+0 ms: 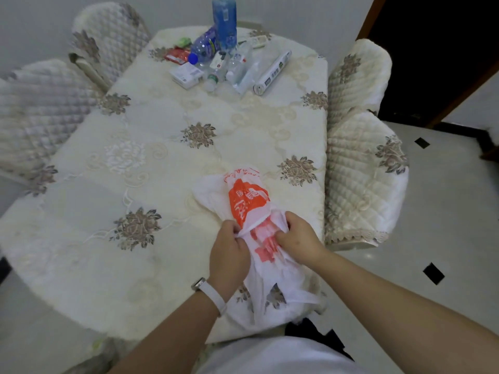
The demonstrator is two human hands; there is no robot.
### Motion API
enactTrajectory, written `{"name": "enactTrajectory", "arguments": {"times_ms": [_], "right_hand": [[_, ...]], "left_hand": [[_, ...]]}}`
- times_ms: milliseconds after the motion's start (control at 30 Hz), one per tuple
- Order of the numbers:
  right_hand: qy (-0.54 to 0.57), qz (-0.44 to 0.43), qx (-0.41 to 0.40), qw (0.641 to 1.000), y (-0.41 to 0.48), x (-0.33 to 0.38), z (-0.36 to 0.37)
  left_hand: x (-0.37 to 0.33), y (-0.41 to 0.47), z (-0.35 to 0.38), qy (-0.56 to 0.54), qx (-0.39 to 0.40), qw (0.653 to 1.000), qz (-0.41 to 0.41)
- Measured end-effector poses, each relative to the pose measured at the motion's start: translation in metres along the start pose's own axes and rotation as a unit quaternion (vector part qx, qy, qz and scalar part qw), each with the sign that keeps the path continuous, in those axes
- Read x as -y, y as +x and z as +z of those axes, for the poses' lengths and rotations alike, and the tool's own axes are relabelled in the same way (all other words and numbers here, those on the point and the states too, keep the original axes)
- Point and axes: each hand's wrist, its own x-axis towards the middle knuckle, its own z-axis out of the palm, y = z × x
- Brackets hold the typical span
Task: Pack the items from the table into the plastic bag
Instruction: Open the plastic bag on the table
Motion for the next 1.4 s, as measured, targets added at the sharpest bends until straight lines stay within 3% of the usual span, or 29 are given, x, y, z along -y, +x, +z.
{"name": "enactTrajectory", "arguments": {"times_ms": [133, 233, 367, 500, 633, 700, 800, 967, 1067, 1267, 1400], "right_hand": [[-0.05, -0.054, -0.008, 0.997, 0.01, 0.016, -0.023], [-0.11, -0.082, -0.029, 0.99, 0.019, 0.025, -0.045], [-0.186, -0.112, -0.024, 0.976, 0.029, 0.036, -0.077], [-0.287, -0.131, -0.033, 0.948, 0.037, 0.04, -0.102], [-0.355, -0.158, -0.073, 0.919, 0.04, 0.035, -0.119], [-0.354, -0.169, -0.06, 0.918, 0.04, 0.03, -0.119], [-0.32, -0.187, -0.034, 0.928, 0.039, 0.03, -0.11], [-0.184, -0.176, 0.0, 0.967, 0.036, 0.047, -0.089], [-0.136, -0.15, 0.019, 0.979, 0.035, 0.055, -0.081], [-0.062, -0.117, -0.02, 0.991, 0.034, 0.065, -0.079], [-0.056, -0.113, -0.019, 0.992, 0.035, 0.069, -0.079]], "left_hand": [[-0.017, 0.016, -0.031, -0.009, -0.019, 1.0, 0.012], [-0.029, 0.026, -0.058, 0.128, 0.003, 0.989, 0.071], [-0.034, 0.047, -0.085, 0.3, 0.002, 0.943, 0.142], [-0.031, 0.062, -0.111, 0.347, -0.004, 0.921, 0.175], [-0.025, 0.066, -0.134, 0.369, -0.018, 0.917, 0.147], [-0.022, 0.064, -0.139, 0.347, -0.015, 0.929, 0.126], [-0.017, 0.062, -0.137, 0.31, -0.017, 0.933, 0.181], [-0.02, 0.06, -0.11, 0.368, 0.083, 0.901, 0.216], [-0.018, 0.068, -0.083, 0.387, 0.099, 0.889, 0.226], [-0.032, 0.079, -0.073, 0.266, 0.031, 0.95, 0.163], [-0.037, 0.082, -0.086, 0.23, 0.01, 0.958, 0.174]]}}
